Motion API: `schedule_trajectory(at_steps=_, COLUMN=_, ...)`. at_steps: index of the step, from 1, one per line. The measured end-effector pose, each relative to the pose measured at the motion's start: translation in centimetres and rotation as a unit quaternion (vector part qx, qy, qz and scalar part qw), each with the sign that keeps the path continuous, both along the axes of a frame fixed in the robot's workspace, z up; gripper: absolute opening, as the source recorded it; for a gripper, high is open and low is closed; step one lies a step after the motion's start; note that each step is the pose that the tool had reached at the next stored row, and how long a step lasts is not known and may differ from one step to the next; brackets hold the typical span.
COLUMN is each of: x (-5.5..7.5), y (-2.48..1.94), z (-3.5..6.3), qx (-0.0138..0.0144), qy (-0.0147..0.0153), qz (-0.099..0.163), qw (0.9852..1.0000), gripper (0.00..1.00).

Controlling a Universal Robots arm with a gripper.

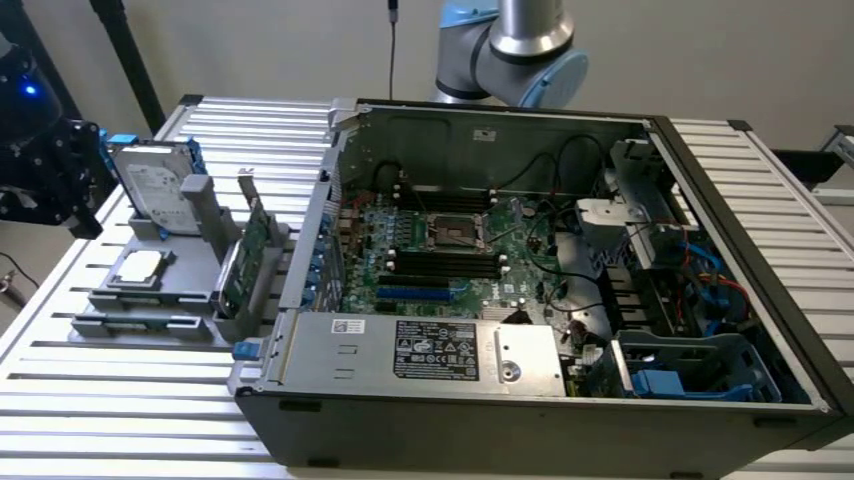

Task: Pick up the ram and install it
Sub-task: 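Pick up the ram and move it above insertion slot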

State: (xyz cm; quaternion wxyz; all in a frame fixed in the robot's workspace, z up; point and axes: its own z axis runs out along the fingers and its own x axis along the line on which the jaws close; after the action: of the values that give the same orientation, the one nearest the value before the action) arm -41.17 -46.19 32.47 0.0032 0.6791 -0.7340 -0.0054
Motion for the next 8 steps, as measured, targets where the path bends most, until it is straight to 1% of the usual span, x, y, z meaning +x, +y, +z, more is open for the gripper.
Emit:
schedule_trajectory(at_steps=2, x=0.3, y=-0.13, z=-0.2, qx=0.0, qy=-0.0007, qz=0.001, qw=1.0, gripper=0.11)
schedule_trajectory(at_steps=6, x=1.0, y=-0.51, z=-0.72, qx=0.0, qy=-0.0011, qz=0.002, qw=1.0, gripper=0.11)
schedule_trajectory(at_steps=7, x=1.1, y=-0.61, z=-0.86, qx=0.0, qy=-0.0011, qz=0.002, qw=1.0, gripper=0.12)
schedule_trajectory(at_steps=8, x=1.3, y=-0.71, z=-1.01, qx=-0.0001, qy=-0.0011, qz=0.003, qw=1.0, gripper=0.17)
